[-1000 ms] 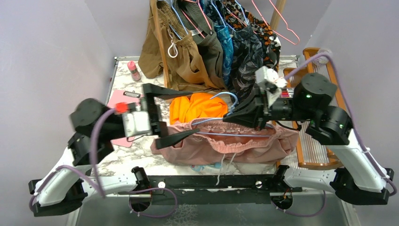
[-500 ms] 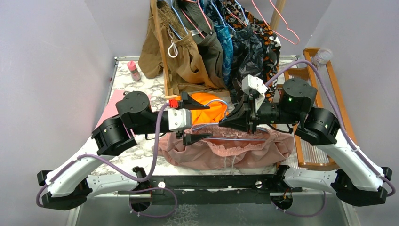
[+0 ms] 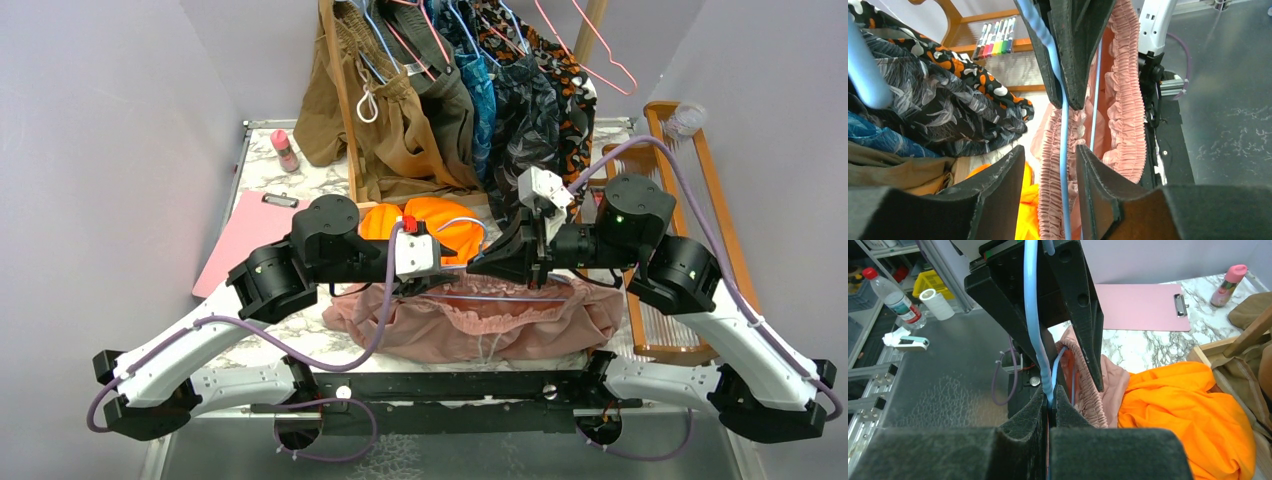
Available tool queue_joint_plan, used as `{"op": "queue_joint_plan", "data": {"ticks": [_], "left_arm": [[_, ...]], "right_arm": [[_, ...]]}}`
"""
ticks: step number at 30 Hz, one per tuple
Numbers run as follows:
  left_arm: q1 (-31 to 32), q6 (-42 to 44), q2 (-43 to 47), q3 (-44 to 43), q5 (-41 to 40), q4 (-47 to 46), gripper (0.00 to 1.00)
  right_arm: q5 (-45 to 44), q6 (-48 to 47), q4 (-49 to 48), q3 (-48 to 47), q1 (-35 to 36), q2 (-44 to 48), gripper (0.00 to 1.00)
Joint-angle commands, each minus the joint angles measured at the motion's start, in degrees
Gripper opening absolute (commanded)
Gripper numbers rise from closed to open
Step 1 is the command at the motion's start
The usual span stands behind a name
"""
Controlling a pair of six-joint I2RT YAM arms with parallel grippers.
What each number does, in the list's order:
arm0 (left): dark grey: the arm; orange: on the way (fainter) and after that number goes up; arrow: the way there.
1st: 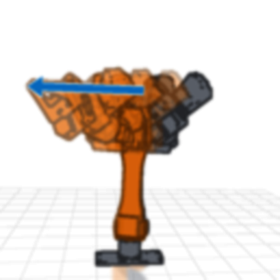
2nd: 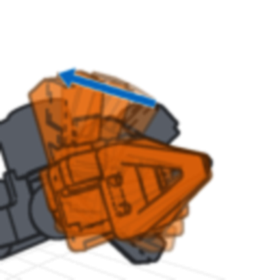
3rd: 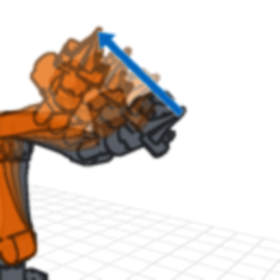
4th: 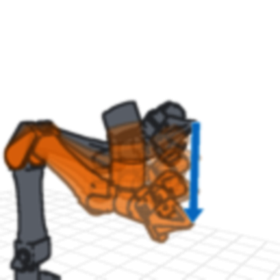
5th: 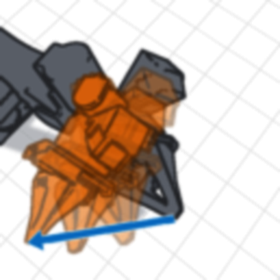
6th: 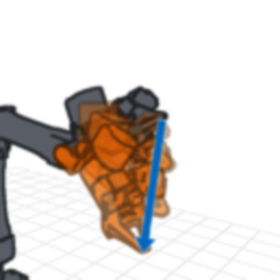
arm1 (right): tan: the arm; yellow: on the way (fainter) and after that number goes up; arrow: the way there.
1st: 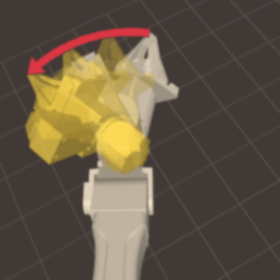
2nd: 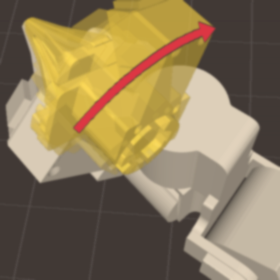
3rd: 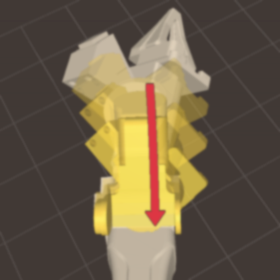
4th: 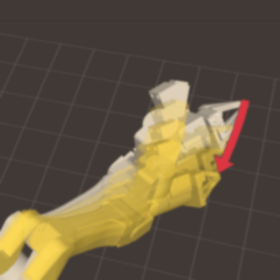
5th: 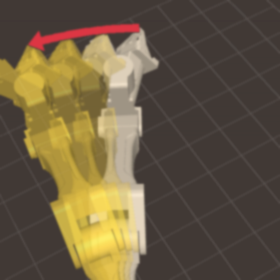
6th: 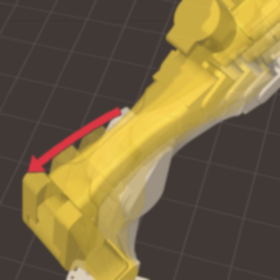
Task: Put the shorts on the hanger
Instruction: Hang the shorts on the hanger.
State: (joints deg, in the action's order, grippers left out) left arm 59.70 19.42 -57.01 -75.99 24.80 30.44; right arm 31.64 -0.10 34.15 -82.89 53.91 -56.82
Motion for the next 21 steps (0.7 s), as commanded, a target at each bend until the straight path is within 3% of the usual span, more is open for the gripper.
{"op": "queue_joint_plan", "data": {"ticks": [1,4,8,10,15,18,21], "left_arm": [[0.1,0.3,0.5,0.2,-0.9,-0.8,0.34],[0.1,-0.1,0.8,0.6,-1.4,-1.6,0.24],[0.0,-0.4,1.4,1.3,-1.4,-2.7,0.00],[0.0,-0.4,2.0,1.9,-1.8,-3.2,0.00],[0.0,-0.5,3.1,3.1,-1.5,-4.2,0.00],[0.0,-0.5,3.4,3.4,-0.7,-4.2,0.00],[0.0,-0.5,3.5,3.4,-0.2,-4.2,0.00]], "right_arm": [[2.2,-0.4,-3.7,0.9,0.1,1.4,0.01],[2.6,0.3,-4.5,1.4,0.1,1.4,0.01],[3.3,1.3,-4.8,1.7,0.1,1.4,0.01],[3.2,1.9,-4.7,1.9,0.1,1.4,0.03],[1.3,4.5,-5.4,3.3,0.1,3.1,0.42],[-2.2,6.8,-8.7,6.7,0.1,5.8,0.54],[-5.0,6.9,-8.6,7.7,0.1,6.9,0.56]]}}
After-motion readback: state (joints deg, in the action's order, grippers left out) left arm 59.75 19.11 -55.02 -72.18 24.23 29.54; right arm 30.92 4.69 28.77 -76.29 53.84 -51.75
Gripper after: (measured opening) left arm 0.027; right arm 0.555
